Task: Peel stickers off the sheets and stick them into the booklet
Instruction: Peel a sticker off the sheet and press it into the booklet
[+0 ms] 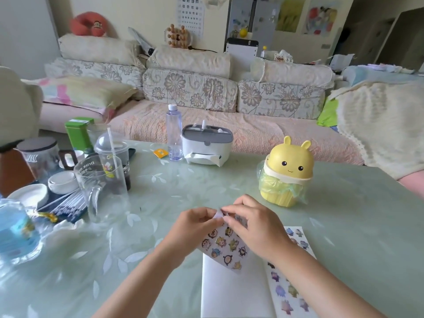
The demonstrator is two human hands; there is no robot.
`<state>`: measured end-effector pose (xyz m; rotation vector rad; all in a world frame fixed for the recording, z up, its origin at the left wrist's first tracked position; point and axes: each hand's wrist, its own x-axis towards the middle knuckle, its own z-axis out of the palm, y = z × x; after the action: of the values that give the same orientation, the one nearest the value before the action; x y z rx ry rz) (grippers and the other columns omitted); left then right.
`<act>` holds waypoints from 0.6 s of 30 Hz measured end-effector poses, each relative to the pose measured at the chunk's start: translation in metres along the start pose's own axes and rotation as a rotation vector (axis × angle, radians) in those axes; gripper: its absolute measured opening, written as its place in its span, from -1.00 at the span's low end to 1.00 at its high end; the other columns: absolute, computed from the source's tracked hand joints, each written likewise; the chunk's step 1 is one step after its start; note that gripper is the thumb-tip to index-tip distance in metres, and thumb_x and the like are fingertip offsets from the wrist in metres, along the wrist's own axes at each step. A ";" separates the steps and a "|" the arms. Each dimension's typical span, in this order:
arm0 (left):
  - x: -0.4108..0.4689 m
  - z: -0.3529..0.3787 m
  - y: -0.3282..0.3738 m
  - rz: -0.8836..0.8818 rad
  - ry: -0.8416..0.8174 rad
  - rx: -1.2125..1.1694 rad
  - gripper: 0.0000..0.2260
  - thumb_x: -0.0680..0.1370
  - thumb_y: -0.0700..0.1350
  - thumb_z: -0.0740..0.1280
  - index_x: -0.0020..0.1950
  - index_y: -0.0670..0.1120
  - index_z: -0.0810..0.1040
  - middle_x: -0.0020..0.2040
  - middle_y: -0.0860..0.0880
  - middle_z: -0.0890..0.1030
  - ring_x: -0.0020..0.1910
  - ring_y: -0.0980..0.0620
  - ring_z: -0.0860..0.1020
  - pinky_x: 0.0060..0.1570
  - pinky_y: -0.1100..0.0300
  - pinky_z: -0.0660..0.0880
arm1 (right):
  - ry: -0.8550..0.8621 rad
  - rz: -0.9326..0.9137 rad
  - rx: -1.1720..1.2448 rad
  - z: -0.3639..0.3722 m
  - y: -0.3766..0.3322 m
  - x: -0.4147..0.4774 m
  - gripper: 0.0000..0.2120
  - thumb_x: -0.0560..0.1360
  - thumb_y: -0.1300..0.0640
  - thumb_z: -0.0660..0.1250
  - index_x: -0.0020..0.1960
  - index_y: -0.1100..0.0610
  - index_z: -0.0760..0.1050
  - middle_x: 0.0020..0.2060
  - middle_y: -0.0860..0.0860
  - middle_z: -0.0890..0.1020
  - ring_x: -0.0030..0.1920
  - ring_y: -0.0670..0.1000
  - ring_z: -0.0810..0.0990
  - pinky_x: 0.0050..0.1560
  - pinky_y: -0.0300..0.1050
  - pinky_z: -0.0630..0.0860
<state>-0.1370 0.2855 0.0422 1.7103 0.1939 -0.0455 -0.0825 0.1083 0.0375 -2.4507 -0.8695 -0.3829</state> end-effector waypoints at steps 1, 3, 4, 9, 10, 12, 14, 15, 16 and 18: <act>0.001 0.000 0.001 -0.001 -0.002 -0.005 -0.92 0.55 -0.08 0.44 -0.14 -0.03 0.69 -0.21 0.03 0.73 -0.30 0.16 0.65 -0.32 0.39 0.49 | -0.013 -0.016 -0.007 -0.001 0.001 0.001 -0.67 0.55 -0.22 0.20 0.19 -0.16 0.62 -0.09 -0.19 0.51 -0.29 -0.22 0.46 -0.28 -0.30 0.37; 0.002 -0.002 0.001 0.000 -0.025 0.013 -0.91 0.55 -0.06 0.44 -0.11 -0.04 0.69 -0.19 0.02 0.73 -0.26 0.15 0.66 -0.30 0.38 0.49 | -0.033 -0.034 -0.007 -0.001 0.003 0.003 -0.69 0.55 -0.20 0.23 0.22 -0.18 0.59 -0.05 -0.21 0.50 -0.26 -0.22 0.46 -0.25 -0.33 0.36; 0.003 -0.004 0.001 0.007 -0.054 0.038 -0.91 0.57 -0.07 0.42 -0.08 -0.05 0.68 -0.17 0.01 0.73 -0.23 0.12 0.68 -0.27 0.35 0.51 | -0.053 -0.001 0.045 -0.001 0.006 0.004 -0.68 0.54 -0.18 0.29 0.27 -0.19 0.55 0.01 -0.24 0.50 -0.26 -0.25 0.45 -0.22 -0.34 0.36; 0.006 -0.009 0.001 0.027 -0.143 0.054 -0.93 0.59 -0.16 0.38 0.01 -0.11 0.65 -0.08 -0.08 0.74 -0.11 -0.05 0.71 -0.06 0.11 0.61 | -0.173 0.327 0.567 -0.012 0.014 0.010 -0.87 0.48 0.03 0.51 0.01 0.00 0.68 -0.18 -0.11 0.72 -0.32 -0.21 0.56 -0.15 -0.28 0.49; 0.005 -0.009 0.001 0.031 -0.152 0.050 -0.93 0.59 -0.16 0.38 0.01 -0.12 0.65 -0.08 -0.07 0.74 -0.10 -0.05 0.71 -0.06 0.11 0.61 | -0.195 0.334 0.605 -0.015 0.015 0.010 -0.95 0.49 0.08 0.50 -0.06 0.03 0.69 -0.24 -0.07 0.73 -0.29 -0.18 0.60 -0.14 -0.28 0.51; 0.003 -0.007 0.003 0.043 -0.151 0.049 -0.90 0.60 -0.10 0.38 -0.02 -0.11 0.65 -0.10 -0.06 0.74 -0.14 -0.02 0.70 -0.08 0.15 0.59 | -0.216 0.319 0.635 -0.019 0.015 0.009 -0.96 0.51 0.11 0.47 -0.12 0.05 0.69 -0.28 -0.02 0.72 -0.24 -0.08 0.65 -0.07 -0.18 0.59; 0.002 -0.007 0.002 0.051 -0.119 0.054 -0.85 0.61 -0.04 0.36 -0.06 -0.09 0.64 -0.12 -0.05 0.73 -0.18 0.01 0.68 -0.10 0.18 0.55 | -0.207 0.304 0.606 -0.020 0.014 0.008 -0.93 0.53 0.10 0.46 -0.13 0.03 0.68 -0.28 -0.03 0.72 -0.22 0.02 0.65 -0.02 -0.06 0.60; 0.002 -0.007 0.002 0.054 -0.107 0.060 -0.85 0.61 -0.04 0.35 -0.08 -0.08 0.64 -0.14 -0.04 0.73 -0.19 0.04 0.67 -0.12 0.20 0.54 | -0.206 0.295 0.581 -0.020 0.014 0.008 -0.92 0.53 0.09 0.45 -0.14 0.01 0.67 -0.29 -0.06 0.71 -0.24 0.02 0.62 -0.06 -0.05 0.59; 0.002 -0.008 0.001 0.056 -0.103 0.065 -0.85 0.60 -0.04 0.36 -0.09 -0.07 0.64 -0.16 -0.02 0.72 -0.22 0.07 0.65 -0.14 0.24 0.52 | -0.202 0.285 0.554 -0.019 0.013 0.008 -0.92 0.53 0.09 0.44 -0.15 -0.01 0.66 -0.30 -0.10 0.70 -0.29 -0.03 0.58 -0.13 -0.09 0.58; 0.002 -0.007 0.001 0.061 -0.104 0.066 -0.86 0.60 -0.06 0.36 -0.12 -0.04 0.63 -0.22 0.03 0.69 -0.26 0.11 0.59 -0.19 0.31 0.46 | -0.170 0.257 0.492 -0.018 0.009 0.007 -0.93 0.53 0.06 0.44 -0.12 -0.05 0.65 -0.32 -0.21 0.65 -0.40 -0.19 0.44 -0.24 -0.22 0.45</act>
<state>-0.1358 0.2929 0.0443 1.7737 0.0639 -0.0961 -0.0728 0.0959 0.0518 -2.1106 -0.6118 0.1241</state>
